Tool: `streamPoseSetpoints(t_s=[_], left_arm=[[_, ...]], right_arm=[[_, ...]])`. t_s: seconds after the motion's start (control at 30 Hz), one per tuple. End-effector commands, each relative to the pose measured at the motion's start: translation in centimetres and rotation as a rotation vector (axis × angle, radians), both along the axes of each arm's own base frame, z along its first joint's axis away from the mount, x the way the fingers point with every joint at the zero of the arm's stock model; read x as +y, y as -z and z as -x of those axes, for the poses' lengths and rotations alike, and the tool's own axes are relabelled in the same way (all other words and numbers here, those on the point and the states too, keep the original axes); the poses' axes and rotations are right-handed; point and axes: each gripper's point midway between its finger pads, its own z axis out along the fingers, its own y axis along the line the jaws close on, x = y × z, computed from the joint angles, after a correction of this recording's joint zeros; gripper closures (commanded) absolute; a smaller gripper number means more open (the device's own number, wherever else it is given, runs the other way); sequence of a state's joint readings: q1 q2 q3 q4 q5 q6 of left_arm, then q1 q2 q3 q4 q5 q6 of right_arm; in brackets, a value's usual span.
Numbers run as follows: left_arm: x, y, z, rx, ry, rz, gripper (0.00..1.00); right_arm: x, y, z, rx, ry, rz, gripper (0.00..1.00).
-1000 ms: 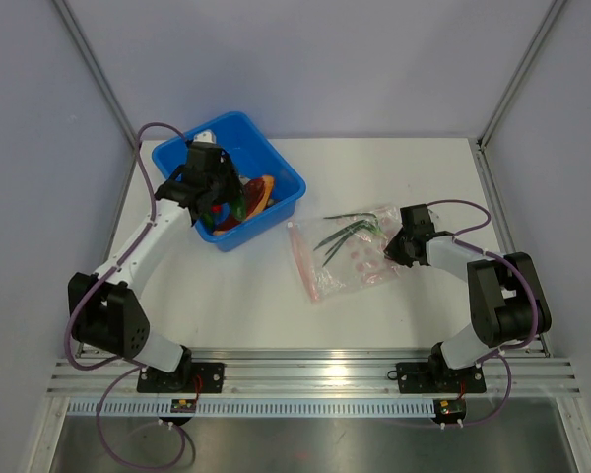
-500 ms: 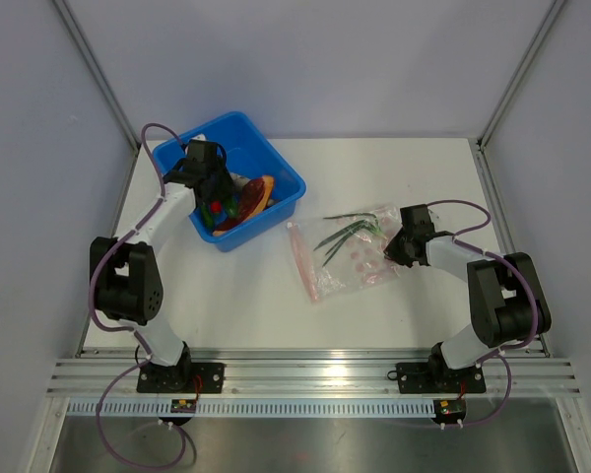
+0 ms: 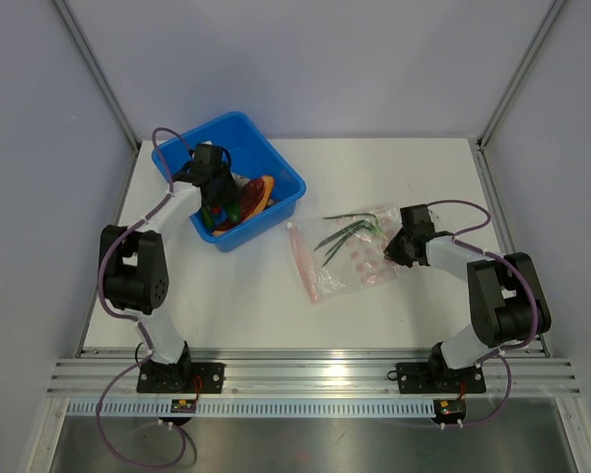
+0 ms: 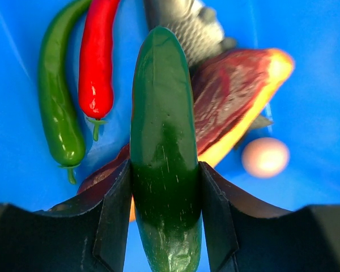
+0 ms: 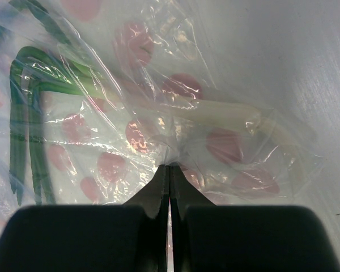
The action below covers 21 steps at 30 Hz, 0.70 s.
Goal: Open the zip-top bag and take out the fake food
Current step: Place the fake vegetable in the bin.
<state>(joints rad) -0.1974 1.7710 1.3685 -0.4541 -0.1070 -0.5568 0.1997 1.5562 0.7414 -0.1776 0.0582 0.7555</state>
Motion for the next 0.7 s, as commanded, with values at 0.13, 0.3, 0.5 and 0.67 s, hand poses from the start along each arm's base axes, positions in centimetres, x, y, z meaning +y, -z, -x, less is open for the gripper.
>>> streamPoseSetpoints(t_s=[0.13,0.3,0.5,0.67], left_arm=[[-0.2,0.9,-1.3,0.0,0.023,0.019,0.55],[-0.9,0.9,-1.0,0.013,0.071,0.035,0.41],[-0.8,-1.1,-0.8,-0.012,0.085,0.024,0.3],[-0.8,-5.6,0.0,-0.099,0.088,0.046,0.3]], right_arm=[[0.3,-1.1,-1.2,-0.041,-0.016,-0.02,1.0],[0.4,-1.2,-1.2,-0.047,-0.017,-0.022,1.0],[0.7,-1.4,-1.2,-0.047,-0.036,-0.037,1.0],[0.6,-1.5,-1.2,-0.051,-0.03,-0.029,1.0]])
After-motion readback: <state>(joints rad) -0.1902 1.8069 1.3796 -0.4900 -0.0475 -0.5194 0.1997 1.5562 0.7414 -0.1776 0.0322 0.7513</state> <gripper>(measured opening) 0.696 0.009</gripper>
